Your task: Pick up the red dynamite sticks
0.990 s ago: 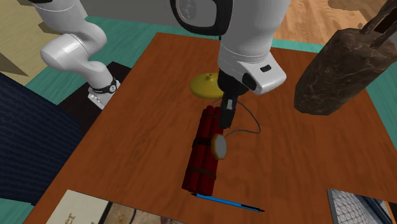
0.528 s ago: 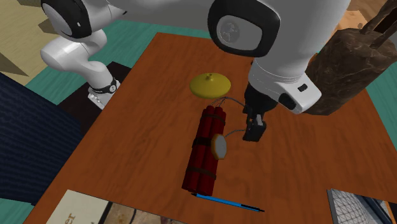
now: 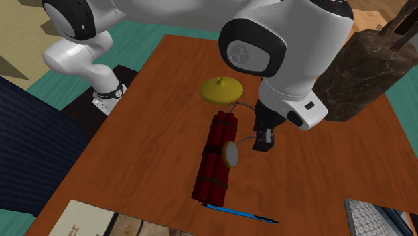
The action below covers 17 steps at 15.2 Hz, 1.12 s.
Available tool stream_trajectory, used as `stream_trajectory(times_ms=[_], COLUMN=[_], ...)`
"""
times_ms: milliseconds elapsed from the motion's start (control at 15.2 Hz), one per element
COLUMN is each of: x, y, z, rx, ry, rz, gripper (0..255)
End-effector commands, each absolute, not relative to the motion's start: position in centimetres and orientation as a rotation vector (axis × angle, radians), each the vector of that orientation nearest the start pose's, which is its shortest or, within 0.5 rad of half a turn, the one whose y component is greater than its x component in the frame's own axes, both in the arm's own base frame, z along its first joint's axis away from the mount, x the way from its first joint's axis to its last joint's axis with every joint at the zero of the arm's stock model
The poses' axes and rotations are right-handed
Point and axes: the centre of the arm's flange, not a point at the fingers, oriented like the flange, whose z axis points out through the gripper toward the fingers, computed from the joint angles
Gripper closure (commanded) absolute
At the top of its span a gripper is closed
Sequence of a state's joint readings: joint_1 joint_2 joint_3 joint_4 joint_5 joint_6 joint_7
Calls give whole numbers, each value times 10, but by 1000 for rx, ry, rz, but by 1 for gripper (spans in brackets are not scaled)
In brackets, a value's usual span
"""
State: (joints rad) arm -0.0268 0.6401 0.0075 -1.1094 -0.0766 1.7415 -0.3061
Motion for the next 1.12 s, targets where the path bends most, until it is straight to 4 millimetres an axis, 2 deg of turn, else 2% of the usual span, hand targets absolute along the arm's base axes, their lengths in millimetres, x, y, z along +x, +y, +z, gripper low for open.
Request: stream_trajectory(times_ms=[0,528,1056], x=[734,735,735], y=[-23,-23,-23], z=[442,442,484], rx=[-3174,-3174,-3174], ry=[-477,-478,-478], rz=[31,31,31], gripper=[255,255,255])
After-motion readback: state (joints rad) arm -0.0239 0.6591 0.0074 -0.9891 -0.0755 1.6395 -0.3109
